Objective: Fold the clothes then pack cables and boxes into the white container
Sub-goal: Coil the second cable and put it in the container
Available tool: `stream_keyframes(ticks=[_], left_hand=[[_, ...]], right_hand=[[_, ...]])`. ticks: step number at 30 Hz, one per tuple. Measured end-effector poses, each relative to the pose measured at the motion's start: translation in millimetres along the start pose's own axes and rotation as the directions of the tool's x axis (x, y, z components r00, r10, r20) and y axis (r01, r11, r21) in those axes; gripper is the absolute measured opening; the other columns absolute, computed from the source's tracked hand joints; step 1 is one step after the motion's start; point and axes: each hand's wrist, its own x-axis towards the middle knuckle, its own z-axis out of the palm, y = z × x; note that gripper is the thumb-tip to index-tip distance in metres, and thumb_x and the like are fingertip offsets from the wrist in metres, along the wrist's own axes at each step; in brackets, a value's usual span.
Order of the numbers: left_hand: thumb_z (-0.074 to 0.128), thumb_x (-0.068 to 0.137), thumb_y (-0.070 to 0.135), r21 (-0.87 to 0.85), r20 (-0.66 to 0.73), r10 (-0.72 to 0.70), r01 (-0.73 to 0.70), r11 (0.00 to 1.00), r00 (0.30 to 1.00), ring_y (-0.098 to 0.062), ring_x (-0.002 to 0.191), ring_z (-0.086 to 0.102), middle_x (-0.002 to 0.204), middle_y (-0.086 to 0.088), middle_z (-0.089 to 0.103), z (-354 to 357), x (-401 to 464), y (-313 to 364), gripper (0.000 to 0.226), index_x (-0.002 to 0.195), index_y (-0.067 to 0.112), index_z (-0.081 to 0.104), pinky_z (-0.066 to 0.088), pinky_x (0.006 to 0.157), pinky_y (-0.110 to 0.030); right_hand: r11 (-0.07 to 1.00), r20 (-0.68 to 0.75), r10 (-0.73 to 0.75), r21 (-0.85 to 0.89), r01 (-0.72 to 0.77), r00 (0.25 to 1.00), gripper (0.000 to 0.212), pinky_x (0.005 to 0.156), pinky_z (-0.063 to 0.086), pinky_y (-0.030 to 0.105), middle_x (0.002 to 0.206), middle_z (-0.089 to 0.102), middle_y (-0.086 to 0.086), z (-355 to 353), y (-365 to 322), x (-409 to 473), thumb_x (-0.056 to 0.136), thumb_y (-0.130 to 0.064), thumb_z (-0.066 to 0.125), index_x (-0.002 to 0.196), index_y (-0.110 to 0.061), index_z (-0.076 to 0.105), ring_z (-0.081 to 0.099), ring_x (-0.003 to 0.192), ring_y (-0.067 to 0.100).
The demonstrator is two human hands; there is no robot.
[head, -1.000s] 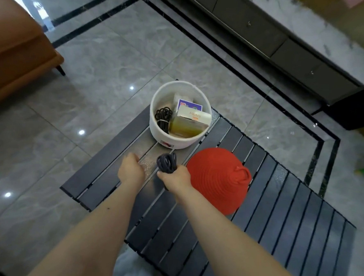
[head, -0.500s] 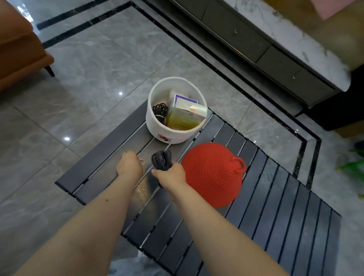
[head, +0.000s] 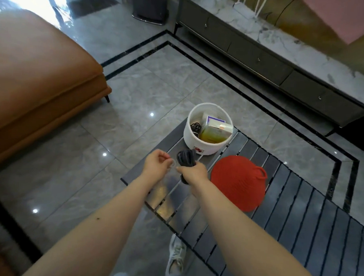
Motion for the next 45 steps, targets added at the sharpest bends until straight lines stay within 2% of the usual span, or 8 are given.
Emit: stream_keyframes(ticks=[14, 21, 26, 29, 33, 37, 40, 45], left_hand=[[0.054, 0.091, 0.000, -0.073, -0.031, 0.166, -0.168, 0.983, 0.986, -0.012, 0.064, 0.054, 0.075, -0.005, 0.057, -134.2, -119.5, 77.5, 0.013, 0.104, 0.002, 0.052, 0.047, 0.060, -0.022], [0.054, 0.093, 0.007, 0.367, 0.028, 0.224, -0.219, 0.904, 0.974, -0.018, 0.067, 0.053, 0.081, -0.014, 0.060, -189.1, -159.3, 93.3, 0.017, 0.103, -0.005, 0.063, 0.044, 0.064, -0.027], [0.050, 0.094, 0.008, -0.039, 0.024, -0.033, 0.034, 0.999, 0.999, -0.014, 0.065, 0.056, 0.075, -0.006, 0.056, -218.4, -181.3, 111.7, 0.009, 0.088, 0.006, 0.056, 0.052, 0.062, -0.023], [0.041, 0.089, 0.006, -0.409, 0.104, -0.166, 0.194, 0.891, 0.981, -0.020, 0.067, 0.055, 0.070, -0.007, 0.051, -234.4, -191.8, 117.7, 0.020, 0.071, 0.006, 0.050, 0.050, 0.069, -0.031], [0.038, 0.089, 0.010, -0.701, 0.023, -0.157, 0.128, 0.701, 0.987, -0.019, 0.060, 0.047, 0.052, -0.002, 0.042, -253.7, -195.4, 127.8, 0.033, 0.056, 0.013, 0.038, 0.045, 0.065, -0.031], [0.033, 0.100, 0.020, -0.814, 0.050, -0.084, 0.090, 0.574, 0.995, -0.010, 0.035, 0.033, 0.033, 0.006, 0.031, -267.0, -196.1, 138.4, 0.039, 0.063, 0.013, 0.041, 0.036, 0.050, -0.024], [0.028, 0.102, 0.014, -0.744, 0.047, 0.046, 0.004, 0.668, 0.998, -0.003, 0.027, 0.024, 0.036, 0.009, 0.033, -269.3, -195.5, 144.4, 0.033, 0.085, 0.003, 0.054, 0.025, 0.033, -0.015], [0.039, 0.096, -0.001, -0.561, -0.150, 0.219, -0.265, 0.784, 0.964, -0.001, 0.039, 0.048, 0.087, -0.004, 0.067, -295.5, -194.7, 148.1, 0.030, 0.120, 0.002, 0.057, 0.040, 0.040, -0.011]], right_hand=[[0.972, 0.063, -0.235, 0.038, 0.233, 0.970, 0.020, 0.074, 0.049, 0.035, 0.085, 0.063, 0.010, 44.0, -63.1, -132.3, 0.072, -0.010, 0.070, 0.090, -0.012, 0.062, 0.059, 0.083, 0.024], [0.884, 0.095, -0.437, -0.139, 0.446, 0.895, 0.009, 0.055, 0.040, 0.024, 0.067, 0.055, 0.005, 61.2, -86.5, -197.6, 0.076, -0.008, 0.063, 0.081, -0.014, 0.058, 0.053, 0.063, 0.019], [0.851, 0.104, -0.493, -0.150, 0.503, 0.864, 0.007, 0.045, 0.031, 0.021, 0.057, 0.046, 0.001, 68.4, -93.2, -227.1, 0.078, -0.007, 0.059, 0.075, -0.012, 0.054, 0.044, 0.053, 0.014], [0.858, 0.143, -0.496, -0.070, 0.508, 0.857, 0.018, 0.049, 0.032, 0.024, 0.058, 0.042, 0.003, 71.6, -97.1, -236.1, 0.078, -0.003, 0.058, 0.066, -0.014, 0.049, 0.041, 0.054, 0.018], [0.854, 0.186, -0.508, -0.018, 0.520, 0.841, 0.029, 0.049, 0.028, 0.025, 0.058, 0.038, 0.004, 75.7, -98.7, -246.6, 0.079, 0.000, 0.057, 0.059, -0.015, 0.043, 0.034, 0.052, 0.016], [0.841, 0.197, -0.535, 0.033, 0.540, 0.822, 0.030, 0.050, 0.027, 0.026, 0.059, 0.036, 0.004, 79.6, -106.7, -257.1, 0.079, 0.003, 0.057, 0.060, -0.013, 0.040, 0.032, 0.055, 0.016], [0.824, 0.206, -0.563, 0.061, 0.563, 0.800, 0.027, 0.050, 0.027, 0.026, 0.062, 0.038, 0.007, 85.5, -119.8, -268.1, 0.078, 0.003, 0.057, 0.062, -0.012, 0.041, 0.033, 0.057, 0.017], [0.812, 0.258, -0.577, 0.086, 0.577, 0.774, 0.021, 0.052, 0.031, 0.029, 0.070, 0.039, 0.012, 77.7, -131.8, -275.0, 0.080, 0.006, 0.056, 0.075, -0.009, 0.043, 0.035, 0.059, 0.020]])
